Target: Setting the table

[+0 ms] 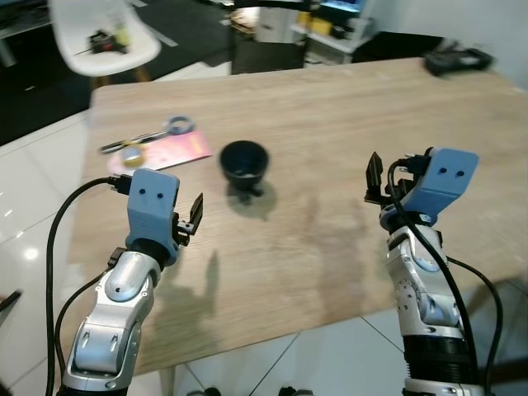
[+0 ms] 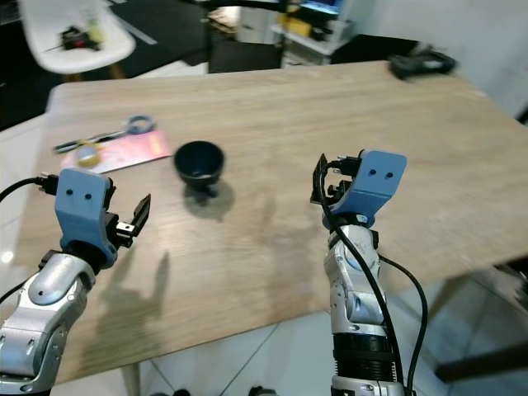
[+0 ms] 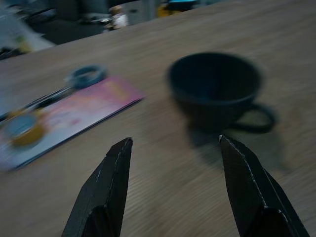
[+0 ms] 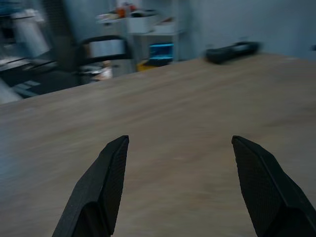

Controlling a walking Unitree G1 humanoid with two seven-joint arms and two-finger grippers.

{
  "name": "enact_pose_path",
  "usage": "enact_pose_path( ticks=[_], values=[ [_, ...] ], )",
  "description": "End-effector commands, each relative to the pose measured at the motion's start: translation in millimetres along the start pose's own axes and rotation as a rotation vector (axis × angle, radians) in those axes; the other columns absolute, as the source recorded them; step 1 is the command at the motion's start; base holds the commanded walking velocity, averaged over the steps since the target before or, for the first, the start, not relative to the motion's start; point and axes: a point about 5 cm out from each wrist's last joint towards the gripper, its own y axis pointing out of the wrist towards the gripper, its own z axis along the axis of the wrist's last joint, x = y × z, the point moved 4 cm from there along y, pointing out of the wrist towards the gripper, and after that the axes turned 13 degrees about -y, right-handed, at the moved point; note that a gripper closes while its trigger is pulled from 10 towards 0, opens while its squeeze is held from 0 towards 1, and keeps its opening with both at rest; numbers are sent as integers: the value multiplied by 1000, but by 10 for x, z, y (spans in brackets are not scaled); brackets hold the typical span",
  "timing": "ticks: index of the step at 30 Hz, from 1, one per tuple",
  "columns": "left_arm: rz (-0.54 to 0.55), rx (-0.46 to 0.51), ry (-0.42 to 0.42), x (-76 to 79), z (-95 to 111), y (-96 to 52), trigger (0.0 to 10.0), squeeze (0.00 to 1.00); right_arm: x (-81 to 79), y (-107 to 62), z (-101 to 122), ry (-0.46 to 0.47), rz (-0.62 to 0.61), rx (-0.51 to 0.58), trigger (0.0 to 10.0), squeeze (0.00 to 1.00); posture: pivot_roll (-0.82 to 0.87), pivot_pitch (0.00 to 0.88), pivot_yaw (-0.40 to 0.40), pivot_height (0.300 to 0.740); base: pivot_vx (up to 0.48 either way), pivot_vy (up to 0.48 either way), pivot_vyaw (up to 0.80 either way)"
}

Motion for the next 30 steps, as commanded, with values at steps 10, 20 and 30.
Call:
enact_pose_path(
  ticks=[10, 20, 30],
  values=[
    [3, -22, 7, -9, -80, 2, 10000, 0, 24, -15, -57, -7, -1, -14, 10000, 0, 80, 114, 38, 740, 0, 0, -762],
    [-1, -21, 6, -3, -82, 6, 10000, 0, 29, -18, -63, -12, 0, -16, 10000, 0, 77, 111, 38, 740, 0, 0, -763],
    [-4, -20, 3, 5, -82, 9, 10000, 0, 36, -25, -73, -13, -2, -18, 10000, 0, 75, 114, 40, 740, 0, 0, -764]
  ],
)
